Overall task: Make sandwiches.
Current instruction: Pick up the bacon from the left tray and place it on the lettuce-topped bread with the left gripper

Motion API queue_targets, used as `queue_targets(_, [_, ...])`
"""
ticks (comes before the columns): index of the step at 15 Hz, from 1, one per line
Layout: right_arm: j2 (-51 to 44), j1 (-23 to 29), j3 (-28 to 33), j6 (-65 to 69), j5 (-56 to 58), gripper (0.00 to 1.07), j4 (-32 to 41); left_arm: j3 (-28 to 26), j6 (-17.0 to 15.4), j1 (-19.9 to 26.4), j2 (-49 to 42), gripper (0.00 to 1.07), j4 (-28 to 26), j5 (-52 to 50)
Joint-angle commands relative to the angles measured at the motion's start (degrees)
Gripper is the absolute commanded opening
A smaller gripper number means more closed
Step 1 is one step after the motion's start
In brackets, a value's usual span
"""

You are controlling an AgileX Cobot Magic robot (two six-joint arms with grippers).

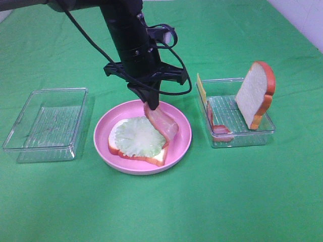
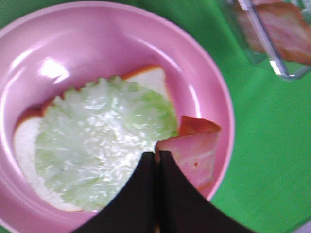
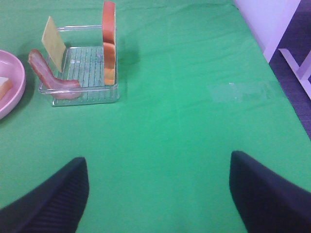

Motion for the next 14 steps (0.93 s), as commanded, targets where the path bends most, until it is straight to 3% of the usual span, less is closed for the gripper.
queue_targets(1, [-0.74,-0.17,0.17,0.57,-0.74,0.76,-0.17,0.4,-5.04,0.06,0.06,0.0,8.02,2.01])
queue_targets(8, [-0.74,-0.17,0.17,0.57,-0.74,0.76,-0.17,0.4,-5.56,0.06,1.43,0.0,10.6,3.32])
queue_targets(9, [-0.74,-0.17,0.17,0.57,-0.74,0.76,-0.17,0.4,-5.39,0.06,1.43,0.07,10.6,3.15])
queue_targets(12, [-0.74,-0.17,0.17,0.57,-0.74,0.76,-0.17,0.4,-4.7,0.06,1.09,0.57,10.66,3.95])
queue_targets(14, [-0.74,-0.17,0.17,0.57,-0.74,0.76,-0.17,-0.17,-3.21,0.06,0.52,0.78,11.52,4.07])
